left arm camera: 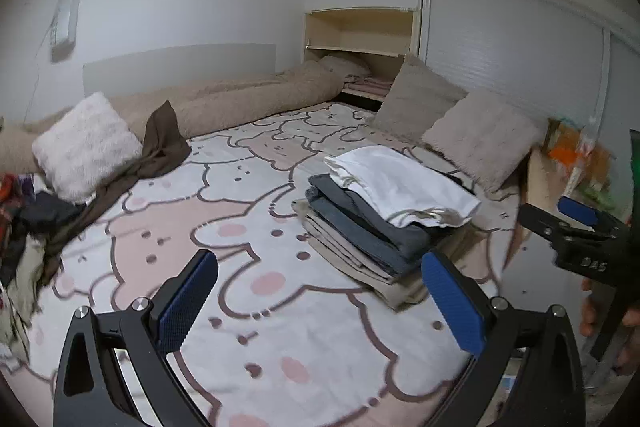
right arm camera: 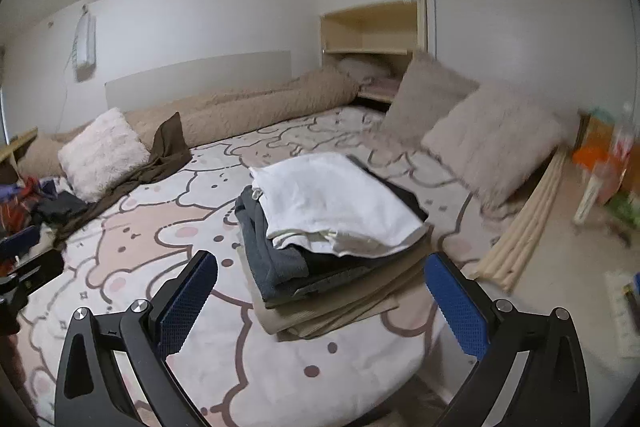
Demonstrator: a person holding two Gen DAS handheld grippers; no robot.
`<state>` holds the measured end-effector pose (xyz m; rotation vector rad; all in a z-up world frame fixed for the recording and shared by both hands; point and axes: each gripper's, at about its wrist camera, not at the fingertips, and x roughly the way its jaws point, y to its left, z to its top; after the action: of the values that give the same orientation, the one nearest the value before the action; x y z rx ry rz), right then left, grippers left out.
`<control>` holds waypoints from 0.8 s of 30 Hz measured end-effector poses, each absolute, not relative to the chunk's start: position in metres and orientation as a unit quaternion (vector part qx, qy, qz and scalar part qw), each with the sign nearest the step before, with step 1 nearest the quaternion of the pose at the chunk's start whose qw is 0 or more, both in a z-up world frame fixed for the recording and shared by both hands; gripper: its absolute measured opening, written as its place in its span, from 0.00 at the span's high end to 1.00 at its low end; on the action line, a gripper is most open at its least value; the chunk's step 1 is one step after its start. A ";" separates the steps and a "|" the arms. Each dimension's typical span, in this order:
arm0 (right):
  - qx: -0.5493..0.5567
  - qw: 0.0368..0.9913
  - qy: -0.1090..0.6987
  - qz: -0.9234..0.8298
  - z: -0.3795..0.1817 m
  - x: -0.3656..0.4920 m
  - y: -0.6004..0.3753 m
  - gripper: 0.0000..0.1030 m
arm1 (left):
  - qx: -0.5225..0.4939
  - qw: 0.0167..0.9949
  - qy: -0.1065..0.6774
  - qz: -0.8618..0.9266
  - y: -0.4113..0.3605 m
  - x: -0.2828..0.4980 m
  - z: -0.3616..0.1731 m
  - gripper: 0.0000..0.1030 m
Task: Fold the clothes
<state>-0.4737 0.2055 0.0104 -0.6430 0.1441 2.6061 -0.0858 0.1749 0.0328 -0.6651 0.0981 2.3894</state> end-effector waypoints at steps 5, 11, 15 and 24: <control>-0.232 0.219 0.030 0.947 0.012 -0.405 0.214 0.00 | -0.240 0.292 0.047 0.925 0.159 -0.064 0.034 0.00; -0.234 0.197 0.027 0.952 0.015 -0.348 0.223 0.00 | -0.254 0.273 0.013 0.928 0.135 -0.057 0.032 0.00; -0.230 0.190 0.019 0.954 0.018 -0.325 0.223 0.00 | -0.266 0.256 0.011 0.929 0.127 -0.058 0.029 0.00; -0.228 0.181 0.019 0.957 0.024 -0.271 0.230 0.00 | -0.269 0.237 0.021 0.933 0.116 -0.055 0.029 0.00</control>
<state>-0.2711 0.2305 0.0238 -0.6427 0.0530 2.7019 -0.0550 0.1165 0.0293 -0.7368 0.0568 2.5587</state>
